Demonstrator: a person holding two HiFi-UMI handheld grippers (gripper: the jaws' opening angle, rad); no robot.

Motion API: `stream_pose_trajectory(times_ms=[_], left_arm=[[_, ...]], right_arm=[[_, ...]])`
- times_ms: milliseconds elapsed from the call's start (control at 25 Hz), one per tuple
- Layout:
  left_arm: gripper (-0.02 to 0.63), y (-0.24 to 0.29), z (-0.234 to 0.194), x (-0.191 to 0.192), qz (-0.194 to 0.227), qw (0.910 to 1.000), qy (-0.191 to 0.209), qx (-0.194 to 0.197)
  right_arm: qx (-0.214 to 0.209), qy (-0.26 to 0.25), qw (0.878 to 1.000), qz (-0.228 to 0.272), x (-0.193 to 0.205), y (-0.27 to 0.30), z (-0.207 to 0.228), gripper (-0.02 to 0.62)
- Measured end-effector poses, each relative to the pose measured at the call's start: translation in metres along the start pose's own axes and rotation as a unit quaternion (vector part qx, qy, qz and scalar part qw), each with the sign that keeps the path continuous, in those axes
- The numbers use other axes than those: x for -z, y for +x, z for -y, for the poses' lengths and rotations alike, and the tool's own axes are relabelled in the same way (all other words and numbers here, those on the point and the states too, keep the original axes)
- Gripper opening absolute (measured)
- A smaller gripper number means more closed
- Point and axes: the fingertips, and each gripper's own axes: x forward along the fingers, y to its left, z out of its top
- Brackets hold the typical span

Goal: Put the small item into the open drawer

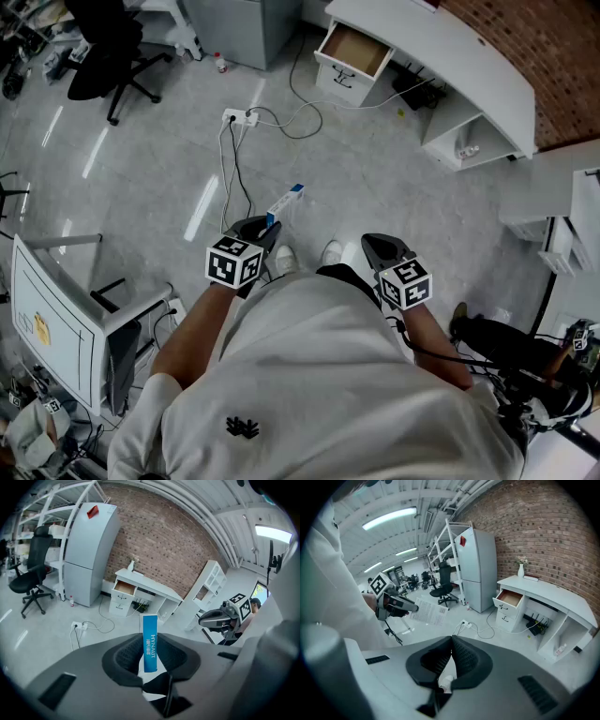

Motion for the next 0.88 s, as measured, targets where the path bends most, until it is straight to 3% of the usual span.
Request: stream_pose_trajectory(times_ms=[480,720,840,880], left_arm=[[0.095,0.077,0.033,-0.041,-0.029,0.9984,0.029,0.038],[0.095,0.133,0.048,-0.093,-0.032,0.9987,0.024,0.030],[0.095,0.165,0.059,-0.131,-0.031,0.9990,0.019,0.025],[0.095,0.179,0.061,-0.146,-0.031,0.9991,0.023,0.021]], right_arm=[[0.024,0.057,0.998,0.008,0.015,-0.016,0.058,0.029],[0.018,0.031,0.999,0.022,-0.012,-0.011,0.128,0.034],[0.013,0.019,0.999,0.034,-0.038,-0.012,0.181,0.124],[0.009,0.021,0.999,0.037,-0.046,-0.011,0.201,0.124]])
